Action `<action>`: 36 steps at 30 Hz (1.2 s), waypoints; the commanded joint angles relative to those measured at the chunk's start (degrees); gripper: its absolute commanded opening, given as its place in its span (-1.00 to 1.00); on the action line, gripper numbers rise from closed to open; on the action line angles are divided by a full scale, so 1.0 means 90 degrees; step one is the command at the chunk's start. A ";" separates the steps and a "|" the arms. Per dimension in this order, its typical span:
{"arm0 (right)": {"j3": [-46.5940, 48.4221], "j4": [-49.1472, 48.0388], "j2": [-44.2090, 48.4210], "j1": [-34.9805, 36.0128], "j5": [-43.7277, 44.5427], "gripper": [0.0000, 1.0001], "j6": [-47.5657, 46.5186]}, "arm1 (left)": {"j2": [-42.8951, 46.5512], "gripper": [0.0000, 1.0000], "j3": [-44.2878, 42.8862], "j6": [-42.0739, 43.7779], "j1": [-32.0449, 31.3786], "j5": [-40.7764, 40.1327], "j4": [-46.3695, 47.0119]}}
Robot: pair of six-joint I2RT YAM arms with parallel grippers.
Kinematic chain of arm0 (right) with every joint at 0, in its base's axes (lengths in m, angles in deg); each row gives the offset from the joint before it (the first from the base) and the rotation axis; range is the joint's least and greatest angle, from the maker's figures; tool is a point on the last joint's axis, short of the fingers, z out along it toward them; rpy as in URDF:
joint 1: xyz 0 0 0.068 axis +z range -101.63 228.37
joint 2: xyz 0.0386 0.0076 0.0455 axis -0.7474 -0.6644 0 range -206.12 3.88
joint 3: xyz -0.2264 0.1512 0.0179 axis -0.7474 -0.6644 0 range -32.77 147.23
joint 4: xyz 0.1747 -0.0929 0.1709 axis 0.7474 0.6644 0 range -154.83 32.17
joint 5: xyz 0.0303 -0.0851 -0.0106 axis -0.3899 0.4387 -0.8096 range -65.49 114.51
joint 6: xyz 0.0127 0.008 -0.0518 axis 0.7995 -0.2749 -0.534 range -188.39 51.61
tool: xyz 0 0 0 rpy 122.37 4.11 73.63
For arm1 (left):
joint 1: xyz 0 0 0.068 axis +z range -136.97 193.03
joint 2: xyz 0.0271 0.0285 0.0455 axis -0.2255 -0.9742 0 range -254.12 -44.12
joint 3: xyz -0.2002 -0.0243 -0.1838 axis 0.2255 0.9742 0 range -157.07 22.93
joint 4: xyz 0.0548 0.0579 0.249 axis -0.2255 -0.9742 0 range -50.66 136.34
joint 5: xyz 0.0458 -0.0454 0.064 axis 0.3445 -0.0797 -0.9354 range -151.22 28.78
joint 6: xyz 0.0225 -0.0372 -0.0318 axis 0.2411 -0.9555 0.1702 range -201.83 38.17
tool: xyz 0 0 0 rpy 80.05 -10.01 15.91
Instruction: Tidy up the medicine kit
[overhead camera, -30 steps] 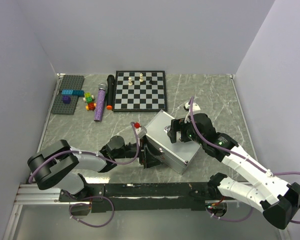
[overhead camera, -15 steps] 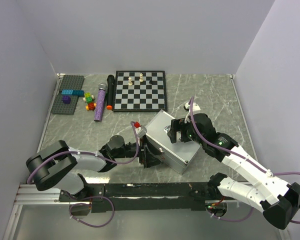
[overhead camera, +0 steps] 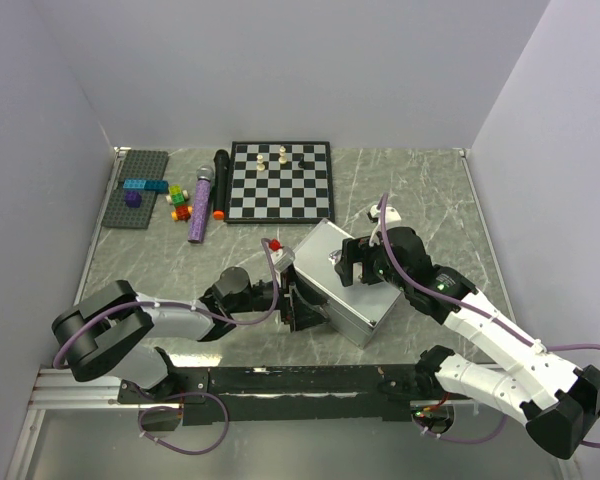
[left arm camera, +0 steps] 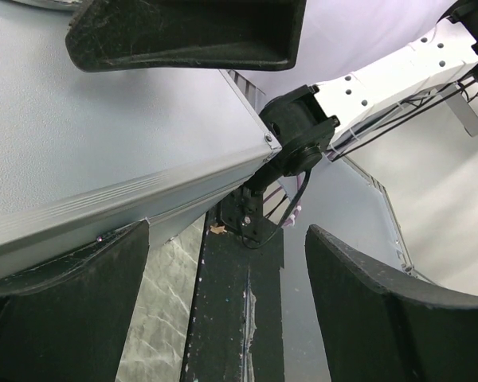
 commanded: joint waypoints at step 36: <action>-0.0294 -0.0104 0.0870 -0.0051 0.1312 1.00 0.0591 | 0.3251 0.93 -0.1635 -0.1407 0.4695 -0.3572 -0.8660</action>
